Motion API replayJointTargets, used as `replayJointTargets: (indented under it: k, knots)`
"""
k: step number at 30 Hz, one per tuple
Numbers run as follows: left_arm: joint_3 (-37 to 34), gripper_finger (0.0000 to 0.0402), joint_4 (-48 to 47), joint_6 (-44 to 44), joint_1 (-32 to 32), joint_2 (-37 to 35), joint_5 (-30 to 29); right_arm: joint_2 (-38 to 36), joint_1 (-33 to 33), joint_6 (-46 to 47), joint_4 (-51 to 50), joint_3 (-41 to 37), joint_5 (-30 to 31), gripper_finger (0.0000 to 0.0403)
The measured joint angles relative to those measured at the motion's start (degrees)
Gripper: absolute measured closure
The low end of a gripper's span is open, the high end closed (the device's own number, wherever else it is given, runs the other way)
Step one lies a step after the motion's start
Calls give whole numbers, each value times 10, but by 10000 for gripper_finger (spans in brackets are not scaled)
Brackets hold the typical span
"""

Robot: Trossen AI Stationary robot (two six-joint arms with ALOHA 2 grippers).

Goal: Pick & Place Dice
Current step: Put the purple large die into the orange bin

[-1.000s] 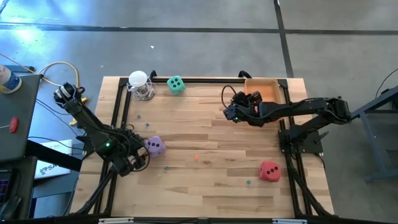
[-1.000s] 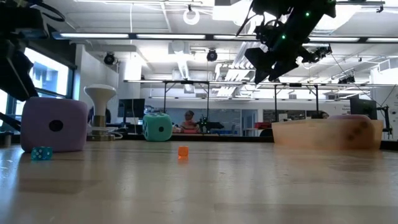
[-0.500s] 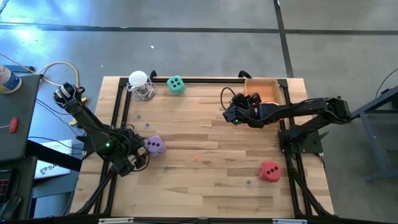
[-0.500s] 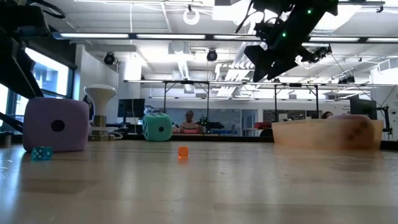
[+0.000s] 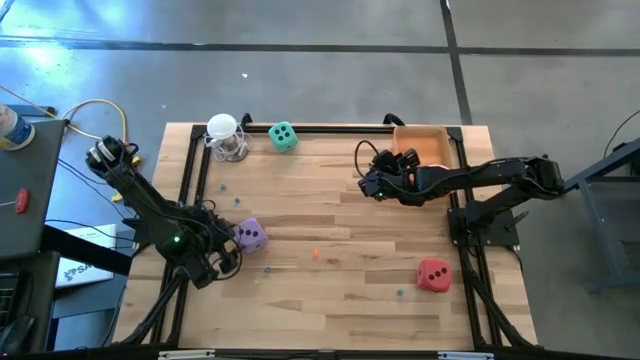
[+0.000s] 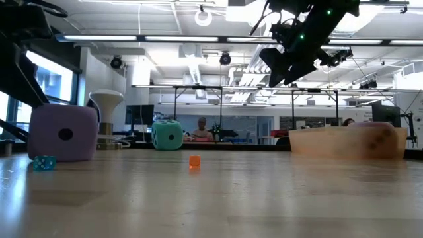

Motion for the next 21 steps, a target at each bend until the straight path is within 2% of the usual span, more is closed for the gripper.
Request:
replayJointTargets:
  k: [14,21]
  knots:
    - [0,49,2,-10,16,19,-5,0,0,0,2,0,-4,170]
    - [-1,49,44,74,80,19,-3,0,0,0,2,0,-20,170]
